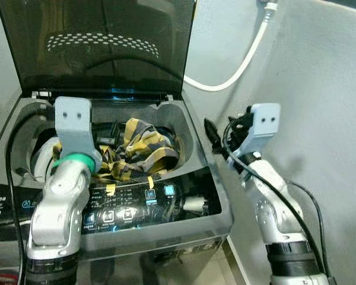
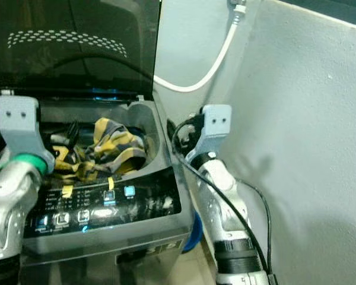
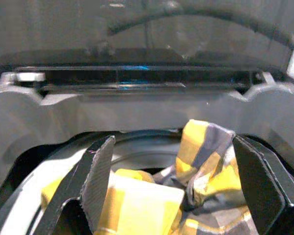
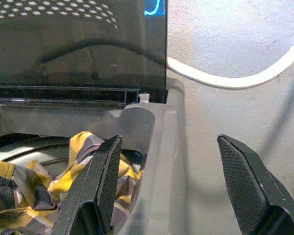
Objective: Clothes washing
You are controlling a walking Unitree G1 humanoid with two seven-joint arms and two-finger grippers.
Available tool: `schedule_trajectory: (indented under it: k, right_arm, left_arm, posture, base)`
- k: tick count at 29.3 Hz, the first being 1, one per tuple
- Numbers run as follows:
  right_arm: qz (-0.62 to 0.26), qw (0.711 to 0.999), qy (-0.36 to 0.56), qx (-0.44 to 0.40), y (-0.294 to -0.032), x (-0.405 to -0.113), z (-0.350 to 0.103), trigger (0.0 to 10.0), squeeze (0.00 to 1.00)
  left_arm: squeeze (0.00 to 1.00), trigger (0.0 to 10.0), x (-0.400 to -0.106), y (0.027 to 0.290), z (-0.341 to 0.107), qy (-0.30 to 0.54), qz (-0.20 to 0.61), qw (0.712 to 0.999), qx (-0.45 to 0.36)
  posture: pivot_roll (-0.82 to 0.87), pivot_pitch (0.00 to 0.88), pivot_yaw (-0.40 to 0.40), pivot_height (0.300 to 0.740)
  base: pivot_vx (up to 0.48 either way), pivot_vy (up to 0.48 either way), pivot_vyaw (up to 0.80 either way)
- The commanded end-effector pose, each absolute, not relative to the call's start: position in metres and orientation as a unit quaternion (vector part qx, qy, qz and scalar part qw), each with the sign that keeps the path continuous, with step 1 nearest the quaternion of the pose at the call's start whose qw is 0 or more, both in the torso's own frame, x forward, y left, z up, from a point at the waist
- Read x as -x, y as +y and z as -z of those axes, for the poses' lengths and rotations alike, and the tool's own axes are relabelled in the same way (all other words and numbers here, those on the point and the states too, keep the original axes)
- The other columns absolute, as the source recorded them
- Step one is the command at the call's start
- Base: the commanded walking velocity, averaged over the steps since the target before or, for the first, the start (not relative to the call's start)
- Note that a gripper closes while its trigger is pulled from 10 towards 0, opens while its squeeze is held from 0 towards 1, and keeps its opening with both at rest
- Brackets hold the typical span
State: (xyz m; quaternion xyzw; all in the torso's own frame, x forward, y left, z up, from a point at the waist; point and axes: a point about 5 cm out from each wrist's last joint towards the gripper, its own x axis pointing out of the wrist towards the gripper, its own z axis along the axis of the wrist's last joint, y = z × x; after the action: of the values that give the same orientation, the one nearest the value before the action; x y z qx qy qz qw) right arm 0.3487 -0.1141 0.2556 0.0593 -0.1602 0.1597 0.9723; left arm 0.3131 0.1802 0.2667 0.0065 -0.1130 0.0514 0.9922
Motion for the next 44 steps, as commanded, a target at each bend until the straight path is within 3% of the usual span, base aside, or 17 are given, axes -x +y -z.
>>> schedule_trajectory:
  k: [1, 6, 14, 18, 22, 27, 44]
  right_arm:
    - [-0.154, 0.973, -0.162, -0.051, -0.116, -0.345, -0.253, 10.0, 0.00]
    - [-0.156, 0.974, -0.155, -0.055, -0.114, -0.345, -0.248, 10.0, 0.00]
    - [-0.169, 0.969, -0.168, -0.072, -0.109, -0.346, -0.254, 10.0, 0.00]
    - [-0.169, 0.968, -0.169, -0.073, -0.108, -0.346, -0.255, 10.0, 0.00]
    - [-0.175, 0.963, -0.192, -0.069, -0.115, -0.339, -0.255, 10.0, 0.00]
    - [-0.185, 0.958, -0.208, -0.075, -0.122, -0.332, -0.254, 10.0, 0.00]
    - [-0.187, 0.955, -0.211, -0.091, -0.115, -0.336, -0.259, 10.0, 0.00]
  left_arm:
    - [0.00, 10.0, -0.308, 0.179, -0.262, -0.112, -0.050, 0.992, 0.014]
    - [0.00, 10.0, -0.307, 0.176, -0.261, -0.116, -0.052, 0.991, -0.043]
    - [0.00, 10.0, -0.310, 0.175, -0.276, -0.162, -0.053, 0.983, -0.063]
    - [0.00, 10.0, -0.309, 0.175, -0.276, -0.163, -0.053, 0.983, -0.064]
    - [0.00, 10.0, -0.297, 0.177, -0.286, -0.233, -0.043, 0.971, -0.043]
    - [0.00, 10.0, -0.286, 0.183, -0.288, -0.257, -0.047, 0.964, -0.035]
    - [0.00, 10.0, -0.290, 0.177, -0.279, -0.223, -0.038, 0.974, -0.024]
  posture:
    - [0.01, 0.041, -0.054, 0.740]
    - [0.02, 0.039, -0.079, 0.740]
    - [0.03, 0.039, -0.082, 0.740]
    - [0.03, 0.039, -0.082, 0.740]
    - [0.03, 0.036, -0.073, 0.740]
    - [0.03, 0.041, -0.071, 0.740]
    - [0.04, 0.040, -0.075, 0.740]
  base:
    - [0.000, 0.000, 0.00]
    - [0.000, 0.000, 0.00]
    - [0.000, 0.000, 0.00]
    - [0.000, 0.000, 0.00]
    - [0.000, 0.000, 0.00]
    - [0.000, 0.000, 0.00]
    - [0.000, 0.000, 0.00]
